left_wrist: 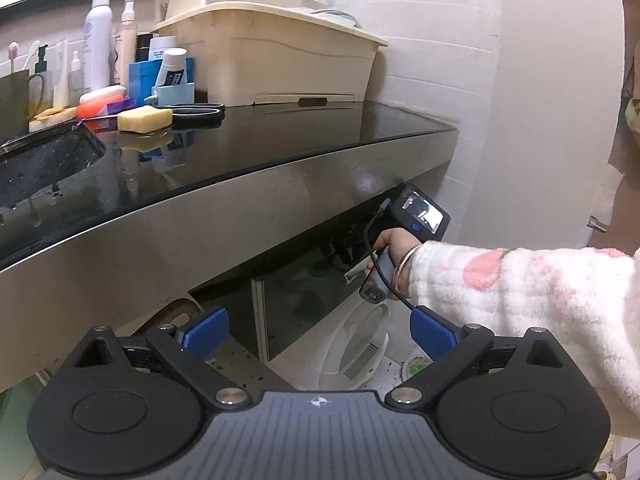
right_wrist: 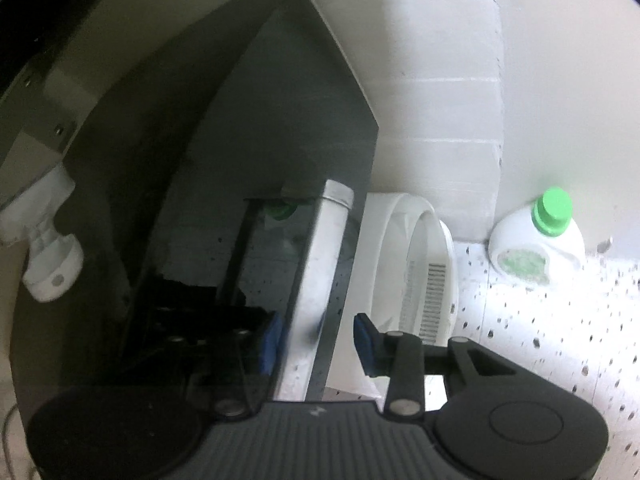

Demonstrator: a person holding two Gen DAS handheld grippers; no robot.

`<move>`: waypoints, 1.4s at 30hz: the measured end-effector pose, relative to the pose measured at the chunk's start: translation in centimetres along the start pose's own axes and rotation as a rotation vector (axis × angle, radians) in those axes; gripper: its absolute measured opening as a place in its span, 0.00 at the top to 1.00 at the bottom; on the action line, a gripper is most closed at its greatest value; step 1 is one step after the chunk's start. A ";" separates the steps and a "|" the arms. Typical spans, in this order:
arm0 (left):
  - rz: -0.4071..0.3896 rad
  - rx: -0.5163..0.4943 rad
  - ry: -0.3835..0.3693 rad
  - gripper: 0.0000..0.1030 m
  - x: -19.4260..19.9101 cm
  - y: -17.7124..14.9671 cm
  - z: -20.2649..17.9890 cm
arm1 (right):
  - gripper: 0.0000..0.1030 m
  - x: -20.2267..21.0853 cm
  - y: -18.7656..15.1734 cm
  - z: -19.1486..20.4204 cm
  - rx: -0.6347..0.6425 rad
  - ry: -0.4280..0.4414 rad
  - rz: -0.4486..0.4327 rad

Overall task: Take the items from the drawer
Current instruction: 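Pull the drawer open by its handle with the right tool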

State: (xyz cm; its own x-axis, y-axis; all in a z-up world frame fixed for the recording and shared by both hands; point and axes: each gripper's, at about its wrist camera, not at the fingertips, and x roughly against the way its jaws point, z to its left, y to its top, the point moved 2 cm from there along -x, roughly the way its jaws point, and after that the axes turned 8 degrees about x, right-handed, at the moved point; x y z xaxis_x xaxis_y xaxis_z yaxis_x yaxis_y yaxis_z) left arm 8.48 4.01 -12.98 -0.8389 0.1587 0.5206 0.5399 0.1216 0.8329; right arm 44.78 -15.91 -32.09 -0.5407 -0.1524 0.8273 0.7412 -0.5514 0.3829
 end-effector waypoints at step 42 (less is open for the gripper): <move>0.011 -0.009 0.023 0.04 0.5 0.0 -0.2 | 0.61 2.6 0.4 -3.1 0.072 -0.008 0.030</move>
State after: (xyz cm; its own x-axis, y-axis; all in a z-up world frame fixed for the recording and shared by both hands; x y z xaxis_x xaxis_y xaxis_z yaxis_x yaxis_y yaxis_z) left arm 8.06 3.85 -12.71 -0.8343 0.1377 0.5338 0.5486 0.1115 0.8286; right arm 42.47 -19.04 -31.05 -0.5146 -0.1612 0.8421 0.7840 -0.4862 0.3860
